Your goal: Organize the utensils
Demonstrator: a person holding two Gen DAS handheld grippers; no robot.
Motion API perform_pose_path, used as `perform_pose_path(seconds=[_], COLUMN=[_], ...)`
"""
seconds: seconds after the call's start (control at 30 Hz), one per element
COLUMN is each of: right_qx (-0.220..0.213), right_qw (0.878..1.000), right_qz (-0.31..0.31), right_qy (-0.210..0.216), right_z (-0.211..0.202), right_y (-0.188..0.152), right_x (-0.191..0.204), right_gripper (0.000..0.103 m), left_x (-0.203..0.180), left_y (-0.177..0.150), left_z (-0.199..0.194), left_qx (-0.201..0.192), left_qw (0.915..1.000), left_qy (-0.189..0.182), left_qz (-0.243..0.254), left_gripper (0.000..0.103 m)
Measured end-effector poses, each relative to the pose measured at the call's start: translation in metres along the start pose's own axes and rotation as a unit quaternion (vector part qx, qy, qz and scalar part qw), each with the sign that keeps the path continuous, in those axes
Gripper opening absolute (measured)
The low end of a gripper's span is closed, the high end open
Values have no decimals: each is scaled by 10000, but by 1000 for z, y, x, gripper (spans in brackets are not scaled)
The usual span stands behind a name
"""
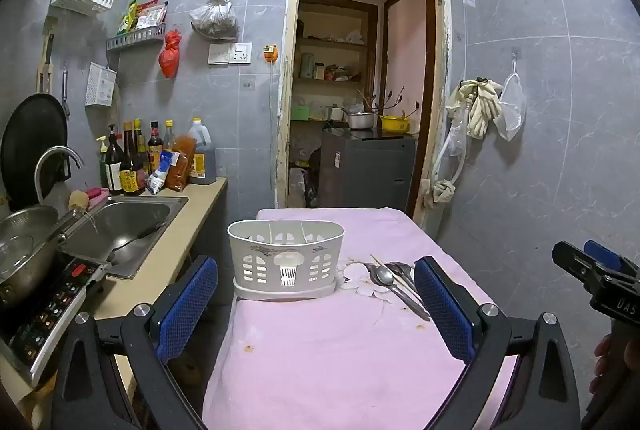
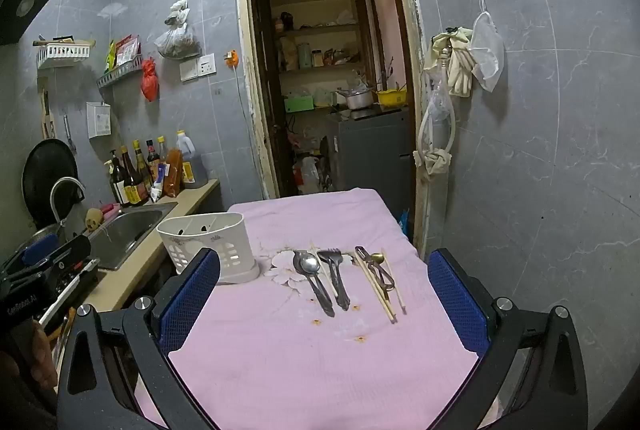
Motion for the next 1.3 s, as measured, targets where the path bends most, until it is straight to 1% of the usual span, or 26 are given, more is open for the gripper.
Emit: perform_pose_path(seconds=[0.37, 1.3], right_qx=[52, 80], right_qw=[10000, 10000], right_qz=[-5, -18], right_qy=[-13, -24], right_z=[2, 4], right_y=[0, -2], right_x=[-2, -1], right_gripper=[102, 102], left_x=[-2, 0], left_y=[-4, -4], left_z=[0, 4], left_qx=[41, 65], left_qw=[10000, 9999], left_qy=[-64, -68], left_qz=[-21, -62], left_gripper=[99, 99])
Point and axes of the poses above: each gripper's, at about its wrist camera, not at the fingertips, and z roughly the way its jaws point, x to its left, y to its top, the point moved 5 cm from there along z, roughly the way its jaws point, and after that the axes turned 6 degrees about -y, right-handed, at the moved point
